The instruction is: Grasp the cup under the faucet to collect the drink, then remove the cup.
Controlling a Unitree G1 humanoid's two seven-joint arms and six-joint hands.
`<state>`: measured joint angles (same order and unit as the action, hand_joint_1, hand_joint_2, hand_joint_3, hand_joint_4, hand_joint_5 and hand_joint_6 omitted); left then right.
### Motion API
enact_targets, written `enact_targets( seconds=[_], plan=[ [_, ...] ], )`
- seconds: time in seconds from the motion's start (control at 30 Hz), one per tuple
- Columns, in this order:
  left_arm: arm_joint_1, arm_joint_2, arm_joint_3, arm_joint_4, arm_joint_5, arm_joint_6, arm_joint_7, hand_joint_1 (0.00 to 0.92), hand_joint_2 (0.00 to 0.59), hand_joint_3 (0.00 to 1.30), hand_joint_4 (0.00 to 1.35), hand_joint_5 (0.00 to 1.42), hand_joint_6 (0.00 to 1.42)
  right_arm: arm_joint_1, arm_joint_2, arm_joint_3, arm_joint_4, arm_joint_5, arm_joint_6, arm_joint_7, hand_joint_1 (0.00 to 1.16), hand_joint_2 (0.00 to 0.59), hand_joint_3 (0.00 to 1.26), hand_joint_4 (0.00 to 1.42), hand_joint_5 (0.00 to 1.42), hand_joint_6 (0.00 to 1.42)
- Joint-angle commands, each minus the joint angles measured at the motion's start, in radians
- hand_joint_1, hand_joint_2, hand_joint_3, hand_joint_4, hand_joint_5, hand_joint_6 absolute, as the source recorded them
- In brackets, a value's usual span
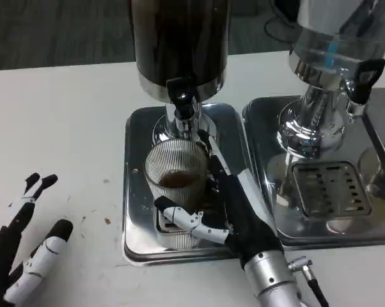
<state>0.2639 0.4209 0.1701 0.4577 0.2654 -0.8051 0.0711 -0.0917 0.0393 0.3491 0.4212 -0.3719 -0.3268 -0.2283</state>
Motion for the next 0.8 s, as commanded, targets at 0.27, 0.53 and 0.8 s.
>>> enact_targets(
  seconds=[0.27, 0.53, 0.8],
  plan=[
    [0.027, 0.013, -0.004, -0.033, -0.023, 0.021, -0.016, 0.000, 0.203, 0.18, 0.00, 0.03, 0.00, -0.021, 0.023, -0.005, 0.072, 0.019, -0.033, -0.002, 0.78, 0.164, 0.06, 0.17, 0.26, 0.42],
    [0.040, 0.004, 0.006, -0.049, -0.035, 0.035, -0.010, 0.000, 0.210, 0.22, 0.00, 0.04, 0.00, -0.044, 0.027, -0.010, 0.109, 0.043, -0.049, 0.018, 0.81, 0.161, 0.13, 0.22, 0.35, 0.50],
    [0.057, -0.004, 0.011, -0.070, -0.046, 0.050, -0.008, 0.000, 0.215, 0.26, 0.00, 0.04, 0.00, -0.053, 0.036, -0.015, 0.146, 0.052, -0.068, 0.013, 0.88, 0.165, 0.18, 0.27, 0.44, 0.61]
  ],
)
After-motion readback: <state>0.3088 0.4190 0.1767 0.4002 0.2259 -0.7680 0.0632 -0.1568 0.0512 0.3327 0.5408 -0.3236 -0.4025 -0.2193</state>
